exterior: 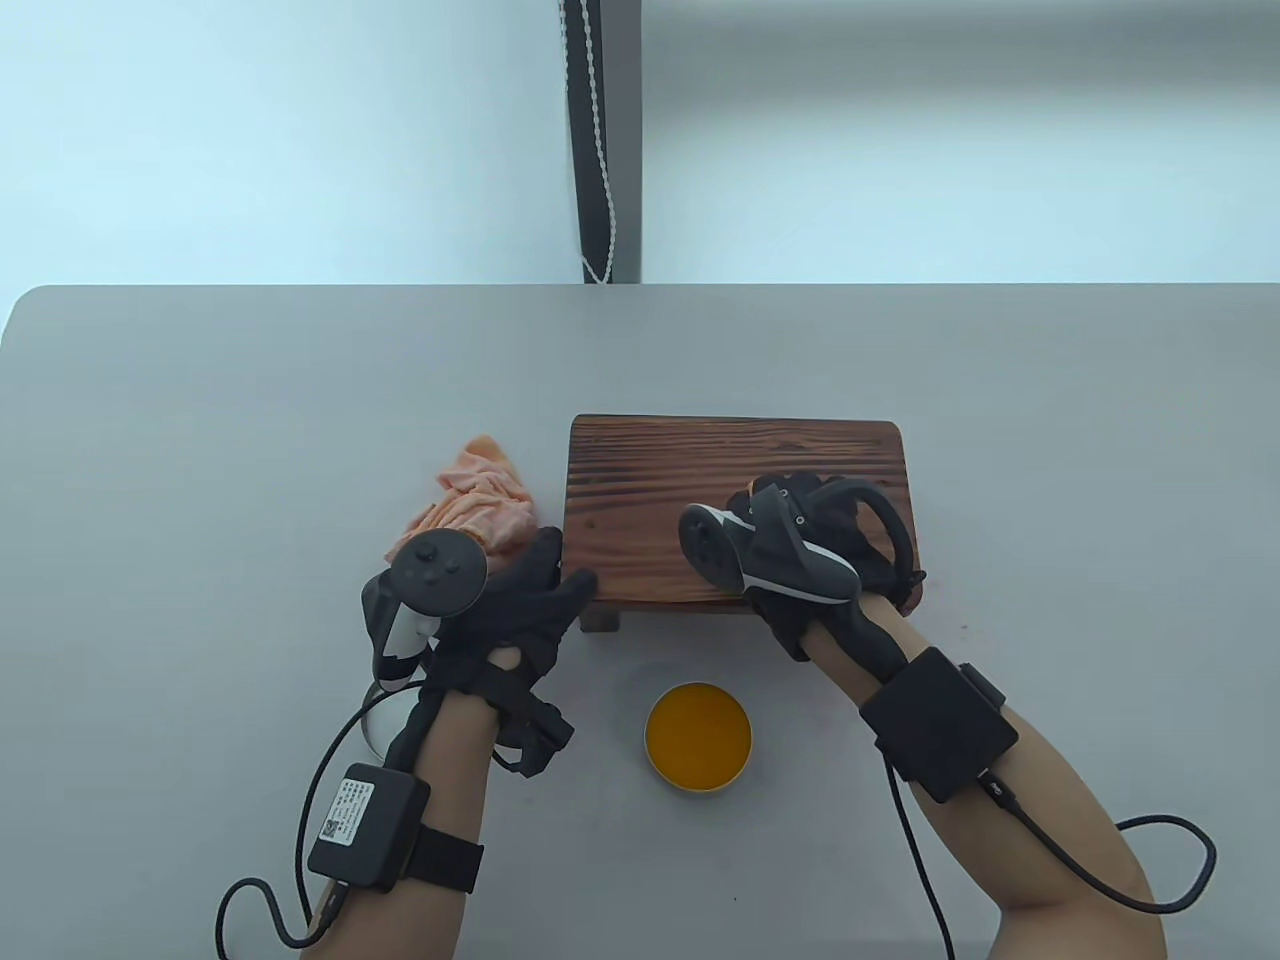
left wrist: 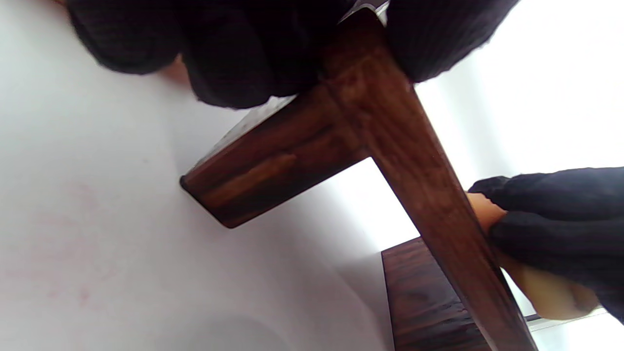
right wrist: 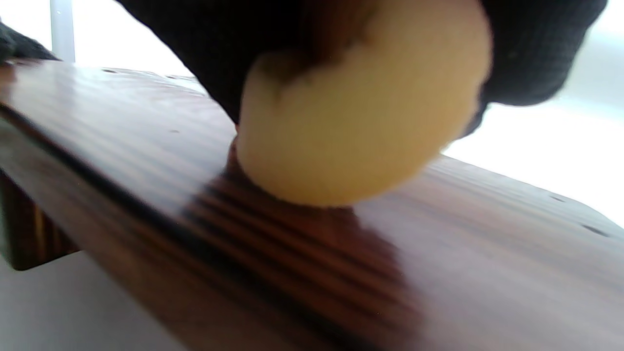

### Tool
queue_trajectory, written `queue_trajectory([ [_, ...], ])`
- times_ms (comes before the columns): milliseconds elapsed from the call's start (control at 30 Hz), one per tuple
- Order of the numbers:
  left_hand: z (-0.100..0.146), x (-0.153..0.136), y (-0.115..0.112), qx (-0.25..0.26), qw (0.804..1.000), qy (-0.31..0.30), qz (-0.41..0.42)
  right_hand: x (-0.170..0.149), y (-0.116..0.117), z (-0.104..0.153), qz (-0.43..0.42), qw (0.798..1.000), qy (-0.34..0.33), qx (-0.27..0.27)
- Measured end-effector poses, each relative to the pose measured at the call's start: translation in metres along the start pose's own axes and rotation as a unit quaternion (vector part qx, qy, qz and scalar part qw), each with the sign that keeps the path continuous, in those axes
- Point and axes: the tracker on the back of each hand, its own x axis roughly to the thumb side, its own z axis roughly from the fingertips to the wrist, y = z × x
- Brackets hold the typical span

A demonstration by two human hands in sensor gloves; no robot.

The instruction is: Dip and apply wood wax on stool

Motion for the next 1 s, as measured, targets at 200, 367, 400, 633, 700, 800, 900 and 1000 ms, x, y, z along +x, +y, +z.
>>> queue_trajectory([
  [200, 0.000, 0.000, 0.000, 0.001, 1.000, -0.001, -0.003, -0.013, 0.008, -0.019, -0.016, 0.998, 0.047, -0.024],
  [367, 0.000, 0.000, 0.000, 0.002, 1.000, 0.002, 0.001, -0.017, 0.005, -0.007, -0.015, 0.999, 0.041, 0.003],
  [400, 0.000, 0.000, 0.000, 0.003, 1.000, 0.002, 0.002, -0.016, 0.003, -0.003, -0.021, 0.999, 0.032, 0.008],
  [633, 0.000, 0.000, 0.000, 0.003, 1.000, 0.001, -0.004, -0.021, 0.008, -0.015, -0.036, 0.998, 0.045, -0.016],
  [700, 0.000, 0.000, 0.000, 0.000, 1.000, 0.002, -0.003, -0.024, 0.009, -0.014, -0.019, 0.999, 0.046, -0.009],
  [800, 0.000, 0.001, 0.000, 0.001, 1.000, 0.003, -0.002, -0.018, 0.005, -0.002, 0.008, 1.000, 0.025, 0.006],
  [900, 0.001, 0.002, 0.000, 0.005, 1.000, 0.002, -0.008, -0.011, 0.002, 0.007, -0.020, 1.000, -0.003, 0.001],
  [1000, 0.000, 0.002, 0.000, 0.007, 1.000, 0.000, -0.011, -0.017, 0.007, -0.003, -0.033, 0.999, 0.022, -0.017],
])
